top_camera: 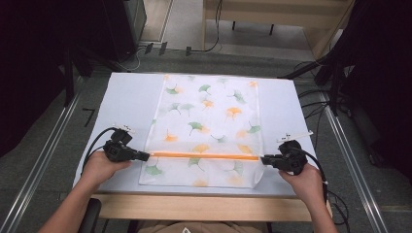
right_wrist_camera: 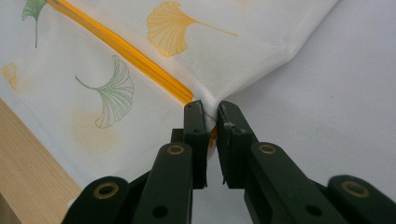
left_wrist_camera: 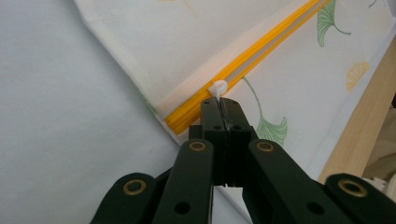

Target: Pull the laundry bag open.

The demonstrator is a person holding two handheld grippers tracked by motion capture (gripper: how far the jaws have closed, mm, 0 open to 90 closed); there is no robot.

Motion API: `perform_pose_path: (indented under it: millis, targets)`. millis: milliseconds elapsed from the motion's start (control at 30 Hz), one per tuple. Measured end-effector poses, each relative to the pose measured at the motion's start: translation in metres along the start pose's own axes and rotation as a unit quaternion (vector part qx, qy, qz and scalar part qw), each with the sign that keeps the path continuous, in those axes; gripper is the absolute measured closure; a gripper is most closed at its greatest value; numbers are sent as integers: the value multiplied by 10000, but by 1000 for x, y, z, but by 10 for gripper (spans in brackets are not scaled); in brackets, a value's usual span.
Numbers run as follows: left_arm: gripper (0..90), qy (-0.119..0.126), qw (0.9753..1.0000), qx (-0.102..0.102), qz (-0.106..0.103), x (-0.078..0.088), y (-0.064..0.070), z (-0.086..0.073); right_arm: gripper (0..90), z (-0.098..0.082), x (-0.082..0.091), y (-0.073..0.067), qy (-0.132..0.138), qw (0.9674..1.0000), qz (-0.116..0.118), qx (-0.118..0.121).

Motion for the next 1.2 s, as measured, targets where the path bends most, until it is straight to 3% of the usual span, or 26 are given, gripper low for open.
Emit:
perform_pose_path:
  millis: [100,167,367,767,1200]
  targets:
    - [900,8,9998,147,131,7,-8,-9,849,0,0,1,-12,10000,-30,-10]
    - [900,61,9996,235,114,12,-13,-14,849,0,0,2,-20,10000,-50,-49]
    - [900,157,9996,206,107,16,-12,-17,850,1,-2,0,-68,10000,-62,14]
    - [900,127,9997,206,102,14,-11,-16,849,1,-7,1,-116,9998,-133,3]
    - [900,72,9998,199,5,11,-7,-15,844,4,-9,8,8,9998,-209,-27]
Point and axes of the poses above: each handheld gripper's, and its own axes: x roughly backward along the jaws, z roughly out of its top, y roughly to its right, the point moved 1 cm from there along -x, roughly forward along the jaws, and after that the axes turned 12 degrees about -x, right-handed, at the moved point
